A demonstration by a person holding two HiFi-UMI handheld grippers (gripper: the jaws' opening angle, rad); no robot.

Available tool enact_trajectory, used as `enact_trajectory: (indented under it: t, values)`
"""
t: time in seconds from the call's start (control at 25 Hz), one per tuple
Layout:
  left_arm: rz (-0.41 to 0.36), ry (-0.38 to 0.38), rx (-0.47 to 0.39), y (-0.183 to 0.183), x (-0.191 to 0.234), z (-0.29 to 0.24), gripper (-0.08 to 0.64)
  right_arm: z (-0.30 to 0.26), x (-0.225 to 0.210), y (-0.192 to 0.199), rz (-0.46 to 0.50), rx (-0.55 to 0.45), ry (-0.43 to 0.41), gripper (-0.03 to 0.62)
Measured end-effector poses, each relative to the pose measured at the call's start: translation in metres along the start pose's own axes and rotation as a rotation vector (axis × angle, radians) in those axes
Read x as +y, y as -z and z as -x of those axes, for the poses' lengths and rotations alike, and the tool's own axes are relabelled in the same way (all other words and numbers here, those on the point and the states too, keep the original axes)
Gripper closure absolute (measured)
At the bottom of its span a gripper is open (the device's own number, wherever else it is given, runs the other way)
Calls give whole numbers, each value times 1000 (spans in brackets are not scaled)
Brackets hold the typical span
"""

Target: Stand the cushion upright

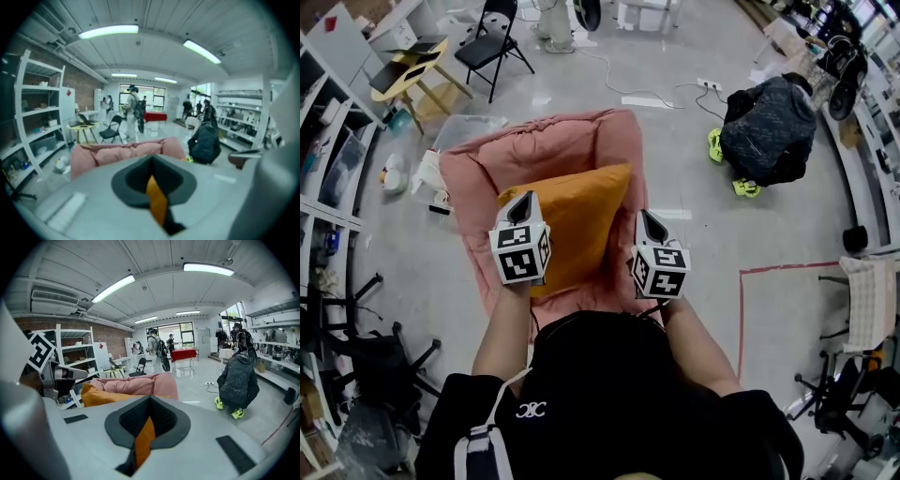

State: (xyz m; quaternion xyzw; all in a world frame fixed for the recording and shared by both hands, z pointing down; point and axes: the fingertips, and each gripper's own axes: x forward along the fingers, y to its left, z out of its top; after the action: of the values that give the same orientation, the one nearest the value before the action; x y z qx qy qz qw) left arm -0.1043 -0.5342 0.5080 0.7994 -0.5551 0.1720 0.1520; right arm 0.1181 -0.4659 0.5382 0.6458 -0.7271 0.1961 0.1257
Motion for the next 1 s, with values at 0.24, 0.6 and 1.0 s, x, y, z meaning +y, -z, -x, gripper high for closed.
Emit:
enact_trajectory:
  t: [0.24, 0.6, 1.0]
  values:
    - [-32, 122, -4, -1, -49, 4, 560, 8, 26, -25, -71, -81, -84, 595]
    - [-60, 220, -26, -6, -91, 8, 560, 25, 39, -44, 80, -160, -89, 597]
    - [-68, 234, -9, -1, -100, 5, 560, 25, 33, -40, 67, -150, -83, 597]
